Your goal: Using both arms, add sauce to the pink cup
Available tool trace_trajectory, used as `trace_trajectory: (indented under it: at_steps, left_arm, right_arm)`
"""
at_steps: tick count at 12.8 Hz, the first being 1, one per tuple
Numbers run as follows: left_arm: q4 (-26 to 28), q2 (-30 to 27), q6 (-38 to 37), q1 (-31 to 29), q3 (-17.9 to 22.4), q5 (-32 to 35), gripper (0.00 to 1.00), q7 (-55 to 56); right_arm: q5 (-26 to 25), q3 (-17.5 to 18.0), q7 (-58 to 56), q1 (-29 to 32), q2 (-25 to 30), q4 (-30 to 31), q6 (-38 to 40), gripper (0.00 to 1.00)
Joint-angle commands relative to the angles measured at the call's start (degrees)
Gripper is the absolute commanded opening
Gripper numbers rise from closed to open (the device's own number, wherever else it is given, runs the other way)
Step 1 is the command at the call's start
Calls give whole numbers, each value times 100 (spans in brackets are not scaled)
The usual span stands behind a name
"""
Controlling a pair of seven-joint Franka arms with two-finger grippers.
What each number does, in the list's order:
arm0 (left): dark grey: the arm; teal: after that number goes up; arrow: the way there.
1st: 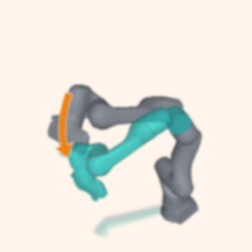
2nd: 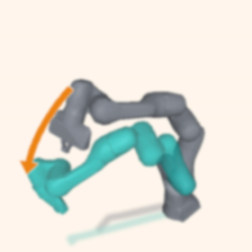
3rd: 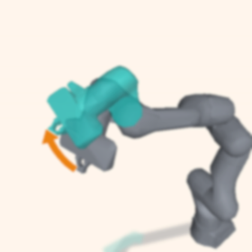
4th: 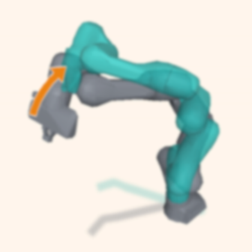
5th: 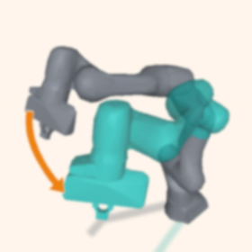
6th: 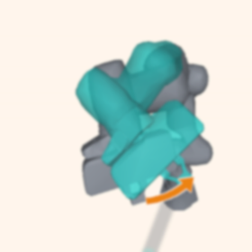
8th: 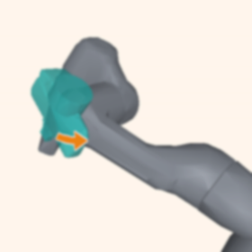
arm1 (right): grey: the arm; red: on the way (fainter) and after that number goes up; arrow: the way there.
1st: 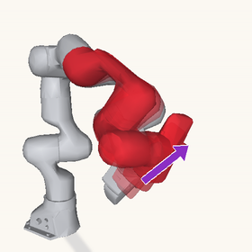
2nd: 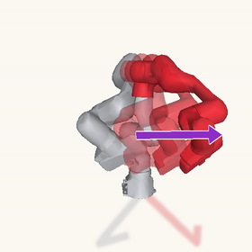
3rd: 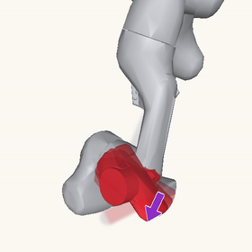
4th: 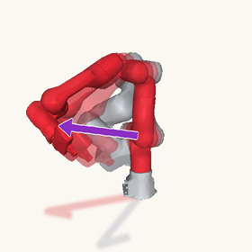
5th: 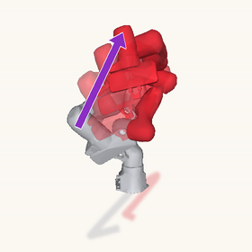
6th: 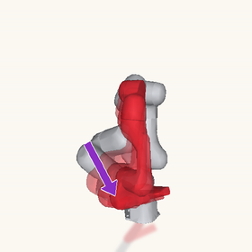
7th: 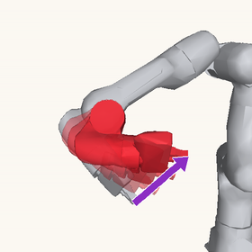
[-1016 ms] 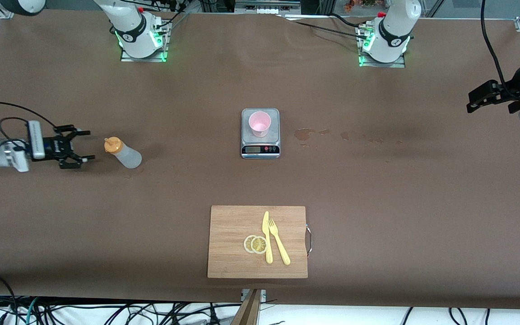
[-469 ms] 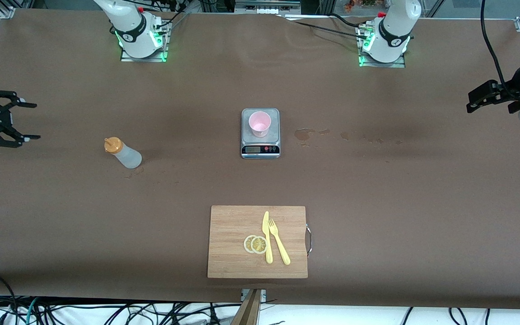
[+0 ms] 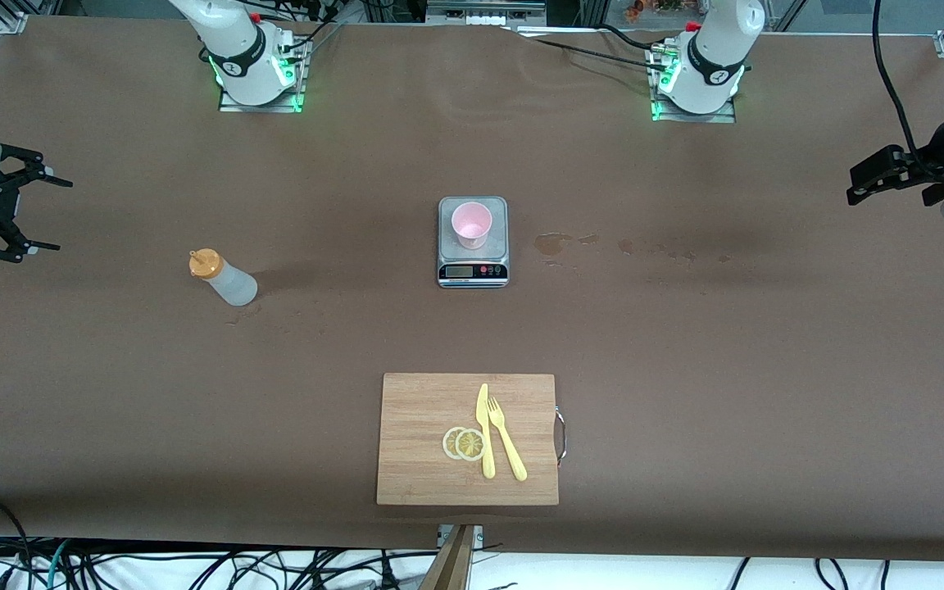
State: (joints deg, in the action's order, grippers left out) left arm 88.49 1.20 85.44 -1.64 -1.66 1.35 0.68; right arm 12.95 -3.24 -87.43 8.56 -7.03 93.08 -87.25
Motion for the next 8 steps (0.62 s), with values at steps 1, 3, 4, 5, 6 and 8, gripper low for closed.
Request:
trace_trajectory:
  at_steps: [1,3,4,5,6,8]
  left_arm:
    - [-148,56,-107,-12,-19,32,100,-103]
    - [-148,56,-107,-12,-19,32,100,-103]
    - [-148,56,-107,-12,-19,40,100,-103]
    - [-148,56,-107,-12,-19,32,100,-103]
    - [-148,56,-107,-12,-19,32,100,-103]
    - [-148,56,-107,-12,-19,32,100,-103]
  right_arm:
    - [-231,51,1250,-179,377,184,-178,100]
    - [-520,69,2513,-381,588,237,-440,100]
    - [-626,69,3251,-477,624,228,-598,100]
    - [-705,69,3789,-522,624,228,-704,100]
    - [-749,69,4195,-548,624,228,-827,100]
    - [-1012,69,4811,-557,642,202,-934,100]
